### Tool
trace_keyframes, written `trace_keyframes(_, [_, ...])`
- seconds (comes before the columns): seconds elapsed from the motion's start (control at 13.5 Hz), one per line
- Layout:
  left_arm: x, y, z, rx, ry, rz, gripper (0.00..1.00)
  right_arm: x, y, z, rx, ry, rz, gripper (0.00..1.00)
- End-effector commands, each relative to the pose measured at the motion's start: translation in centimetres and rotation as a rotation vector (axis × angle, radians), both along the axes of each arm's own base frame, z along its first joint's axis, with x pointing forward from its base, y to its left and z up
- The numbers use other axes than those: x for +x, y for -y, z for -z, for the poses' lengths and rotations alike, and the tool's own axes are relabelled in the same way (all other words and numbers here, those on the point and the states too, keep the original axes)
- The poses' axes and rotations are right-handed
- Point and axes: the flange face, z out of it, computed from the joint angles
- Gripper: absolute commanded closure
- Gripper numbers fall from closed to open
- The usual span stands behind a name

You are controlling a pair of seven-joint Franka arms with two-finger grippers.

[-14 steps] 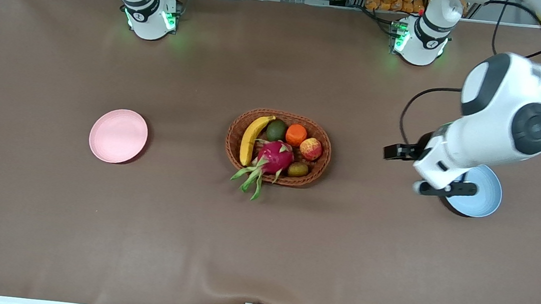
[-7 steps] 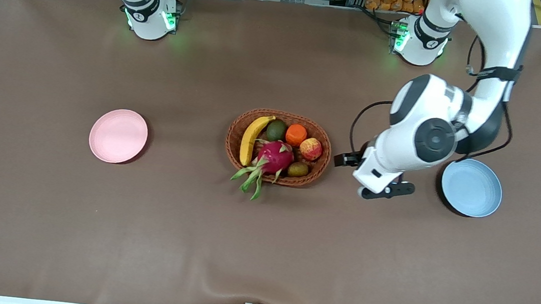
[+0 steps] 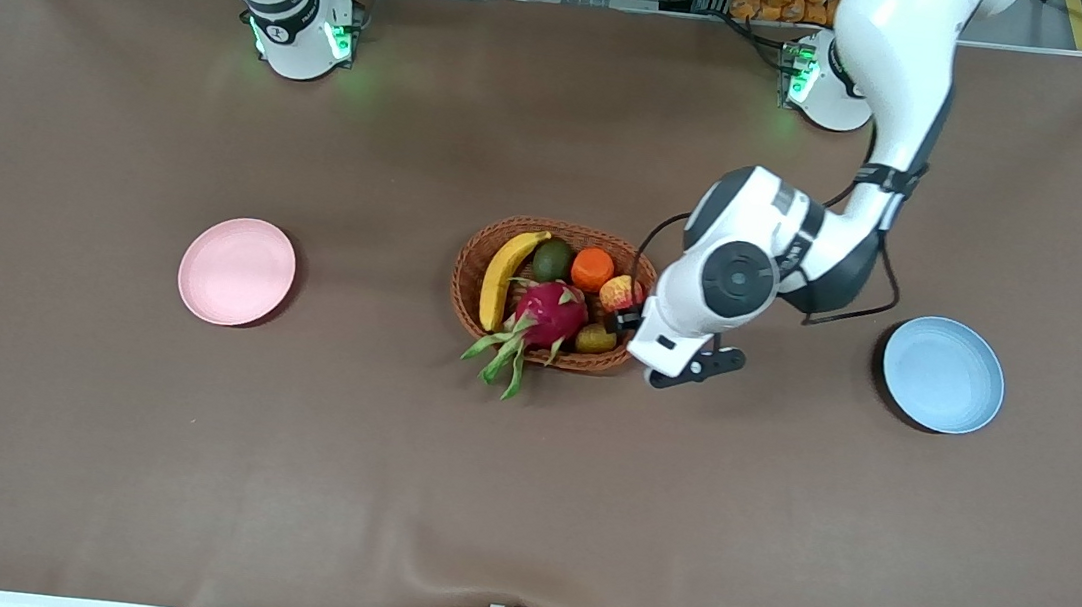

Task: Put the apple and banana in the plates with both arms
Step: 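Move the left gripper over the basket toward the red apple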

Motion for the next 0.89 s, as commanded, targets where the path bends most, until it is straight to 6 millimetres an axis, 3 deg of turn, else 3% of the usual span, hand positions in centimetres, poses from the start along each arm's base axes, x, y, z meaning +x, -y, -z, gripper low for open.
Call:
trace_keyframes(0.0, [-1.0,1.2,1.9,0.012,0.013,-0.032,0.00,0.1,0.4,-0.5,0.009,0.002,-0.004,0.00])
trace_keyframes(0.3, [-2.2,3.1,5.4,0.038,0.004,-0.045,0.00,0.1,0.3,-0.5,0.009,0.002,-0.007,0.00])
trace_keyframes(0.44, [-2.8,3.8,6.0,0.041,0.001,-0.034,0.00,0.1,0.2,-0.5,0.010,0.002,-0.008,0.00])
trace_keyframes(0.81, [-3.5,2.9,7.5,0.064,-0.028,-0.036,0.00,0.7,0.4,0.4,0.010,-0.013,-0.007,0.00])
